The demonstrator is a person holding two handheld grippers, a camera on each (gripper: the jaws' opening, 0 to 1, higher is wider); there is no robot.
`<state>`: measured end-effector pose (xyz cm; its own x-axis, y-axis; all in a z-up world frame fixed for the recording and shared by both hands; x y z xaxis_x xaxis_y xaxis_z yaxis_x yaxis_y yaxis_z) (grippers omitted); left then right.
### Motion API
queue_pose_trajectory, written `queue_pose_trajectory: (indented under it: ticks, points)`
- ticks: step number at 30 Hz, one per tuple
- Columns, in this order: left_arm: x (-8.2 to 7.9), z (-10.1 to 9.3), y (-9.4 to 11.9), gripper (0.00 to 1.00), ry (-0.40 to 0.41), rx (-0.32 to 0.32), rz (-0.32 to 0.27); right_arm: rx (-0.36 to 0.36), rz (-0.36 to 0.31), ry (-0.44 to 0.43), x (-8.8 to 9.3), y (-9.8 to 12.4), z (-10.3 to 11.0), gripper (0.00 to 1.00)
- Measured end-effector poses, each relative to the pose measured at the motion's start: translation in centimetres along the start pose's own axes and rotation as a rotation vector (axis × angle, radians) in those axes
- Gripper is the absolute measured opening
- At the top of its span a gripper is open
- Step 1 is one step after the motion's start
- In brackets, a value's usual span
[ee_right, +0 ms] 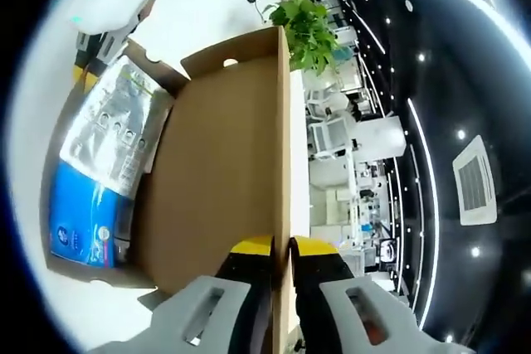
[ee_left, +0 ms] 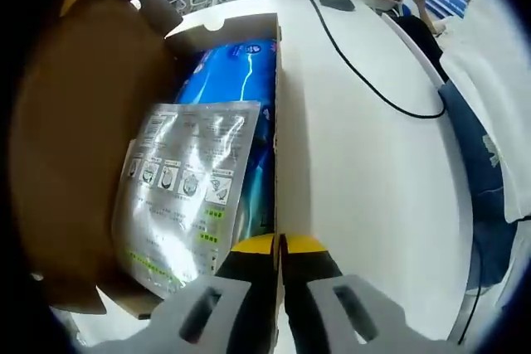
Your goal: Operate the shoe box by opening the lid, removing the specified soft item, and placing it in the target area until the item is outside and the box remains undamaged.
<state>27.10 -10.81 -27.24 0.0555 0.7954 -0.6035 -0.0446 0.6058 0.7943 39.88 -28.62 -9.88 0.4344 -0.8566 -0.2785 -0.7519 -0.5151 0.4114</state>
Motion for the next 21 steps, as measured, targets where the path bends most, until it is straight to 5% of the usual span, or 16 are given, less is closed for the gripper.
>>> queue_pose_trajectory:
  ticks: [21]
  points:
    - [0.0, 0.1, 0.0, 0.01, 0.022, 0.002, -0.008, -0.169, 0.028, -0.111, 1.7, -2.6, -1.8, 0.05]
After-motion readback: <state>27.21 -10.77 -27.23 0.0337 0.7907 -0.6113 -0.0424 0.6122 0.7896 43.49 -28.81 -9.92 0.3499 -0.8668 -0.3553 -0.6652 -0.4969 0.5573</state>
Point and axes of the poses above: the point that each gripper's makers call its tool centre point, and the gripper's own axes: y roughly backward along the fingers, z roughly to its left, x roughly out of its underside, the point moved 7 cm from there along y, roughly backward along the fingers, and after that the axes turned 15 degrees about -z, right-handed, at the moved point
